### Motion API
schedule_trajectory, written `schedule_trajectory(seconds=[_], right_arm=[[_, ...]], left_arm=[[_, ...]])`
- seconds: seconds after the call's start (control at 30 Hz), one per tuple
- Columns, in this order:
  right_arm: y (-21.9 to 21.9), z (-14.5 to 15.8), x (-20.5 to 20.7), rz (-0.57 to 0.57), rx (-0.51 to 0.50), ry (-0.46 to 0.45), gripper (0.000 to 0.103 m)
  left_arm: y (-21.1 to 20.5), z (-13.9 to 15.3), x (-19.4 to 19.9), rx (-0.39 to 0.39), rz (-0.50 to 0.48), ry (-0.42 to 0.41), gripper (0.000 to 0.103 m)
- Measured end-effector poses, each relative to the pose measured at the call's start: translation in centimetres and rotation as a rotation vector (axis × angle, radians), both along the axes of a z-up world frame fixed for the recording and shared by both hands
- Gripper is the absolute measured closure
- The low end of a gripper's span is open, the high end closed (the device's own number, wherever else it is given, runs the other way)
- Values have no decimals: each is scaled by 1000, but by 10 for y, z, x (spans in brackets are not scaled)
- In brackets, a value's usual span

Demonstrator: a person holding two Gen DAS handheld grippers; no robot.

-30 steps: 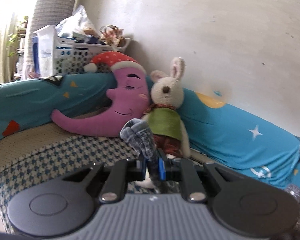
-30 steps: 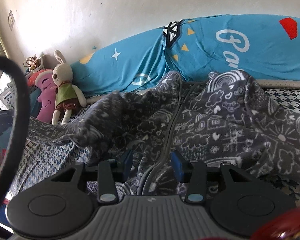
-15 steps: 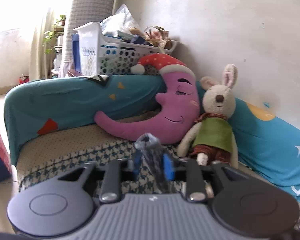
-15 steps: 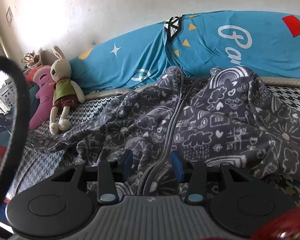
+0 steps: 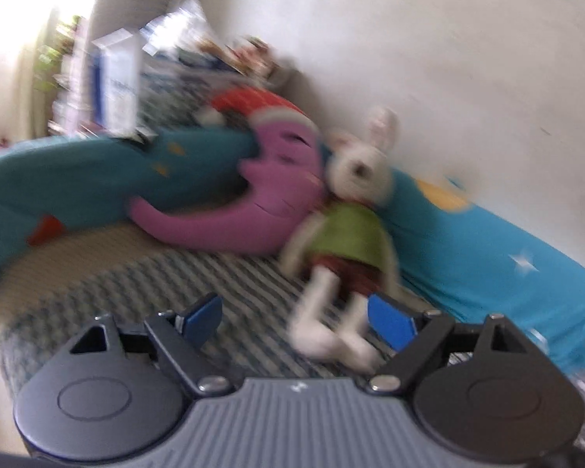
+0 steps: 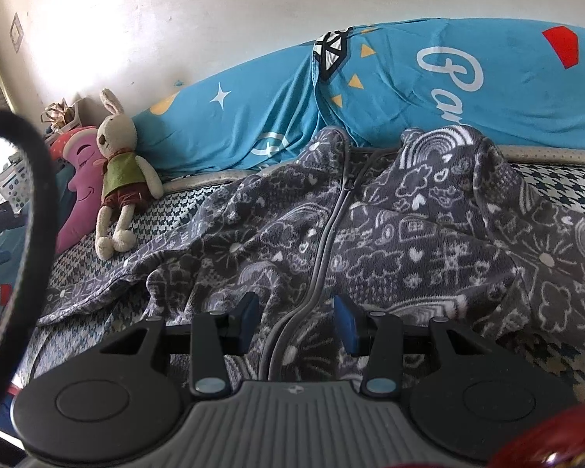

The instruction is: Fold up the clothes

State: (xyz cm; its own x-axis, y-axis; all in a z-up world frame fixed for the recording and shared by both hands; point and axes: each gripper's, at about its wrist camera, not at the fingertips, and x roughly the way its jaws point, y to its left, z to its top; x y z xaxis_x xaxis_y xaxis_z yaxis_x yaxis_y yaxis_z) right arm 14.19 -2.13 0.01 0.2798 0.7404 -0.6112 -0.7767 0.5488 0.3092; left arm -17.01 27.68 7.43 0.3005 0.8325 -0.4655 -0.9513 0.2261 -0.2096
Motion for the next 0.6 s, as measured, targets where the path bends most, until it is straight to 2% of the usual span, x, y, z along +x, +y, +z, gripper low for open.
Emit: schedule_trajectory(seconds=[0.13, 0.33, 0.6], right_arm=[[-10, 3, 0, -29, 2, -4, 60], [-38, 13, 12, -98, 32, -3, 59], [-68, 23, 44, -185, 66, -11, 57]], left_arm=[[-23, -13, 22, -58, -151, -1, 16], [-60, -22, 52, -85, -333, 6, 11], [-93, -23, 92, -28, -474, 72, 7]])
